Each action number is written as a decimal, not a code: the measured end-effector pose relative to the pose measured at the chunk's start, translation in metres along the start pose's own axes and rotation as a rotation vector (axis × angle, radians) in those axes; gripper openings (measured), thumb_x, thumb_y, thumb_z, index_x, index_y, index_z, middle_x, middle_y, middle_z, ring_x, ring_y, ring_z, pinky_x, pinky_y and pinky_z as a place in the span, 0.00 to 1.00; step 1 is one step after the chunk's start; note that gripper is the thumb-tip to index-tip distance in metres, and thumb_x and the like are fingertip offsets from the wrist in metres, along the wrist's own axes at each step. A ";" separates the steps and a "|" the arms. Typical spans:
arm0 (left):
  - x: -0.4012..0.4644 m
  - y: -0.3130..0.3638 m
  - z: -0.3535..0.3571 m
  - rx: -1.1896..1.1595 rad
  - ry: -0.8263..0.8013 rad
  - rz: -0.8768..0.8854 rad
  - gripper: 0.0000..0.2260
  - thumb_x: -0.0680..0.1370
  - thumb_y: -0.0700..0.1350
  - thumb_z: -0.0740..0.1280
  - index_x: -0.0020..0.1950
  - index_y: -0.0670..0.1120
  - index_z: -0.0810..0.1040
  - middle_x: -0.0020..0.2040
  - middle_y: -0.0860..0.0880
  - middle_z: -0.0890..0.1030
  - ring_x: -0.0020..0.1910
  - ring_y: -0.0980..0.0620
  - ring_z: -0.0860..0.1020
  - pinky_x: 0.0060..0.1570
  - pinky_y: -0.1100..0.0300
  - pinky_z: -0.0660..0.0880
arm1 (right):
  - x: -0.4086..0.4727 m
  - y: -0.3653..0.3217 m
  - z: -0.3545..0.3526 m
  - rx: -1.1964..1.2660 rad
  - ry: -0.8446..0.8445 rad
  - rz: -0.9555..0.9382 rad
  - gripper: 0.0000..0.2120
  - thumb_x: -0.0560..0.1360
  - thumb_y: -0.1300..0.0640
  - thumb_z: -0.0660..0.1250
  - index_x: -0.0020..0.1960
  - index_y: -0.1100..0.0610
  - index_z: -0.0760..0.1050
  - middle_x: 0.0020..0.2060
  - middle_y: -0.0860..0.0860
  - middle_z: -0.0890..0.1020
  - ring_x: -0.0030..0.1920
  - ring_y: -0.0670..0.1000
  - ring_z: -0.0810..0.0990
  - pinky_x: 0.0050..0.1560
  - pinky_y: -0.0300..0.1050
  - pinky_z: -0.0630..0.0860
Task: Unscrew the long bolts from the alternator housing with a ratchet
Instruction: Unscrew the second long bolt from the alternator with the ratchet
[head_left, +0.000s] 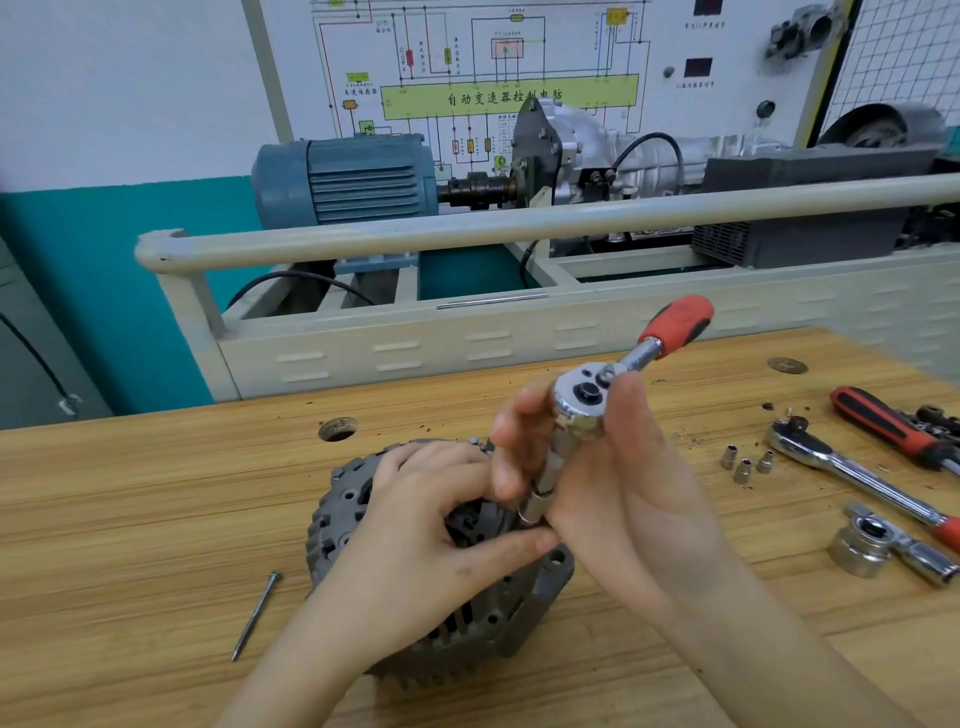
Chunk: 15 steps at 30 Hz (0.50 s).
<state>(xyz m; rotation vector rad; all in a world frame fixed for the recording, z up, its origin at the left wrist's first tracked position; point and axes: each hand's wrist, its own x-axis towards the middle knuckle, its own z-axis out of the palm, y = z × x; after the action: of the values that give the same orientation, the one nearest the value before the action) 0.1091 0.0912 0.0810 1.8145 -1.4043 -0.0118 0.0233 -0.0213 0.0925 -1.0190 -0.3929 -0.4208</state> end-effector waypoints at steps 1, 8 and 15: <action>0.000 0.000 -0.001 -0.001 -0.006 0.003 0.17 0.67 0.62 0.65 0.46 0.51 0.80 0.49 0.57 0.80 0.57 0.57 0.73 0.63 0.47 0.63 | 0.000 0.000 0.000 -0.001 -0.004 0.007 0.18 0.65 0.39 0.70 0.43 0.53 0.81 0.38 0.49 0.82 0.35 0.46 0.79 0.40 0.39 0.76; -0.001 0.002 0.000 -0.006 0.044 0.008 0.07 0.65 0.61 0.65 0.35 0.60 0.74 0.42 0.64 0.76 0.48 0.63 0.73 0.59 0.47 0.64 | -0.002 0.001 0.002 -0.040 0.035 -0.041 0.17 0.60 0.42 0.75 0.40 0.53 0.80 0.36 0.48 0.81 0.34 0.46 0.79 0.38 0.38 0.75; -0.002 0.000 0.001 -0.001 0.032 -0.009 0.10 0.65 0.63 0.65 0.39 0.60 0.77 0.48 0.61 0.78 0.52 0.63 0.73 0.62 0.54 0.61 | -0.003 0.000 0.002 -0.037 0.012 -0.057 0.16 0.61 0.44 0.76 0.41 0.53 0.78 0.36 0.49 0.80 0.35 0.47 0.78 0.40 0.40 0.75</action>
<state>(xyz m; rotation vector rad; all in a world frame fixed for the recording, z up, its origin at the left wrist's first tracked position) 0.1080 0.0921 0.0799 1.8120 -1.3734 0.0121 0.0203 -0.0196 0.0921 -1.0423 -0.4054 -0.4870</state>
